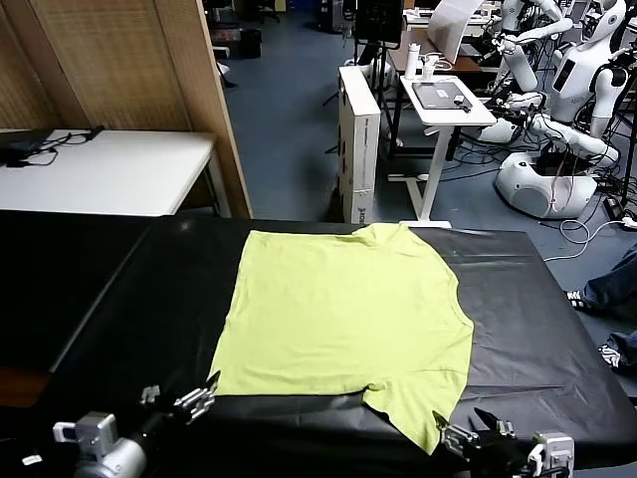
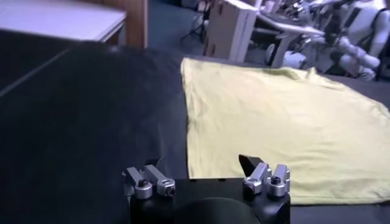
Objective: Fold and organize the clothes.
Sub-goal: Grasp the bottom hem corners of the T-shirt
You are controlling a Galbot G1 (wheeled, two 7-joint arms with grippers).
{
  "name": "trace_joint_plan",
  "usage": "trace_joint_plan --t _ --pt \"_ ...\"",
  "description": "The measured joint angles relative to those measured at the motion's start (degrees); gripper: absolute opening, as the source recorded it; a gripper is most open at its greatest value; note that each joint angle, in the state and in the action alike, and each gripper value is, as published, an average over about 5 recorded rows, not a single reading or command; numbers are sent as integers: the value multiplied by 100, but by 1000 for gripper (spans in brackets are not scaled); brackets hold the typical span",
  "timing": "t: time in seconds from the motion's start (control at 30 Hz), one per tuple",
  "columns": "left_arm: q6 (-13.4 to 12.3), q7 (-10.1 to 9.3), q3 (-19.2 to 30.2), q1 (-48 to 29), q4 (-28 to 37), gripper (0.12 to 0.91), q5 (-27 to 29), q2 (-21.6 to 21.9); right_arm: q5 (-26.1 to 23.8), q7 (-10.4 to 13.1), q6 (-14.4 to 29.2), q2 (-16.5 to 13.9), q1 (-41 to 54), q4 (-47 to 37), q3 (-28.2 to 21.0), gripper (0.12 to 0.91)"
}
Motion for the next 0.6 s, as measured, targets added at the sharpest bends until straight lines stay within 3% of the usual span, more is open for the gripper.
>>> trace_joint_plan --t 0.4,0.6 --pt "-139 78 176 -44 269 906 438 -326 -118 31 2 20 126 -133 -144 907" --pt "-186 105 283 -54 449 860 556 -416 -186 32 4 56 122 -173 -171 907"
